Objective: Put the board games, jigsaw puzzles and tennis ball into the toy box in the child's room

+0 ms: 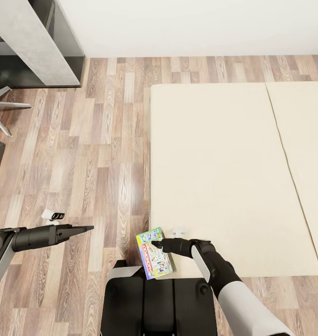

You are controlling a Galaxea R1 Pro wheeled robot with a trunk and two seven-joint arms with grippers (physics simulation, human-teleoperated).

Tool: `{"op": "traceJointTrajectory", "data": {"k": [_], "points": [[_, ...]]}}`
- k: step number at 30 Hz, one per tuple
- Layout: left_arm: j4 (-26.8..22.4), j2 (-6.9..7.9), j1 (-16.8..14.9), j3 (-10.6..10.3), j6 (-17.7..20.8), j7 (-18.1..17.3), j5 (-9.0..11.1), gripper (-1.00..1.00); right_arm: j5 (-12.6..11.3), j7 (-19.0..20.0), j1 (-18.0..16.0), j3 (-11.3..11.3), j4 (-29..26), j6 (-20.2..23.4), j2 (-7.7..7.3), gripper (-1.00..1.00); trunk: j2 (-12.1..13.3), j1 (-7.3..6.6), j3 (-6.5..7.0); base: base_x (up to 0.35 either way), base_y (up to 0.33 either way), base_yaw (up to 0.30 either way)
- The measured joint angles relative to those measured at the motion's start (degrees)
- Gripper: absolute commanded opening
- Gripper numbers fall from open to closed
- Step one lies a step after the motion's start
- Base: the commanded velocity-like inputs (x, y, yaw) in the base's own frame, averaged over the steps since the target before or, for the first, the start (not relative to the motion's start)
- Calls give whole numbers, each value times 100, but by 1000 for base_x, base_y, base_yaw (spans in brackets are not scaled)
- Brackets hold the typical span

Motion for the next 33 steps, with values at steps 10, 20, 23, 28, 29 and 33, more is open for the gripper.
{"op": "traceJointTrajectory", "data": {"k": [10, 20, 23, 28, 29, 33], "points": [[0, 0, -1, 2, 0, 0, -4, 100, -3, 0, 0, 0, 0, 0, -7, 100, 0, 0, 28, 0, 0, 0], [0, 0, 0, 2, 0, 0, -7, 100, 4, 0, 0, 5, -4, 0, -9, 100, 0, 0, 86, 0, 0, 0], [0, 0, 0, 2, 0, 0, -6, 100, 5, 0, 0, 7, -7, -1, -9, 100, 0, 0, 89, 0, 0, 0], [0, 0, -1, 2, 0, 0, -5, 100, 6, -3, 0, 7, -9, -1, -8, 100, 0, 0, 90, 0, 0, 0], [0, 0, 0, 2, 0, 0, -6, 100, 6, -2, 0, 7, -9, -1, -8, 100, 0, 0, 90, 0, 0, 0], [0, 0, 0, 2, 0, 0, -6, 100, 6, -5, 0, 8, -9, -1, -9, 100, 0, 0, 90, 0, 0, 0]]}}
